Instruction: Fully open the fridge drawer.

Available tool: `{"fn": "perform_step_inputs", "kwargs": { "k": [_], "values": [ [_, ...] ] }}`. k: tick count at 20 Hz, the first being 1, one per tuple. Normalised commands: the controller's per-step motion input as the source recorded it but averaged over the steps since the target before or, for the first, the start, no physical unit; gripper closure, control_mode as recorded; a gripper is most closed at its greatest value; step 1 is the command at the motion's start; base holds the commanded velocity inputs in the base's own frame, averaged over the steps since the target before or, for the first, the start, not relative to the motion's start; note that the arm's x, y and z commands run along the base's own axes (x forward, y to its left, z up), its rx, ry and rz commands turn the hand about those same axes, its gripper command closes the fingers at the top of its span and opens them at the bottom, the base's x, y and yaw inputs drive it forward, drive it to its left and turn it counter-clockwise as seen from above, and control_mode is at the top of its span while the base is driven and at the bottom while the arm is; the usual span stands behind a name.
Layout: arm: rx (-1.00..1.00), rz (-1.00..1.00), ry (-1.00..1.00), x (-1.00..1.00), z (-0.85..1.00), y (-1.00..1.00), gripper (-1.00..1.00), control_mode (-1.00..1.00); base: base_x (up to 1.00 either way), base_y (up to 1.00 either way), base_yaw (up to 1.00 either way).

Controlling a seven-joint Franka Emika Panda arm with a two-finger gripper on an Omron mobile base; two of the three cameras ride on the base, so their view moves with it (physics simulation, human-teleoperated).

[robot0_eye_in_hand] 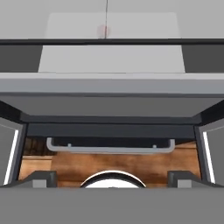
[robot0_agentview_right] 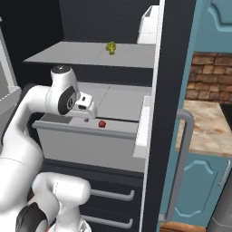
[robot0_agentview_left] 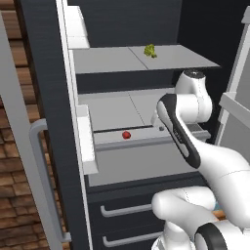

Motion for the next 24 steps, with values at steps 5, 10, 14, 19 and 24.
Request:
{"fn": "perform_step_inputs", "kwargs": {
  "k": [5, 10, 14, 19, 24],
  "values": [
    [0.0, 0.0, -0.03, 0.23, -0.48, 0.11, -1.0, -1.0, 0.0, 0.0, 0.0],
    [0.0, 0.0, -0.01, 0.45, -0.41, 0.15, -1.0, -1.0, 0.0, 0.0, 0.0],
    [0.0, 0.0, 0.0, 0.56, -0.25, 0.18, -1.0, -1.0, 0.0, 0.0, 0.0],
    [0.0, 0.0, 0.0, 0.47, -0.26, 0.11, -1.0, -1.0, 0.0, 0.0, 0.0],
    [0.0, 0.0, 0.0, 0.32, -0.36, 0.04, -1.0, -1.0, 0.0, 0.0, 0.0]
  ]
}}
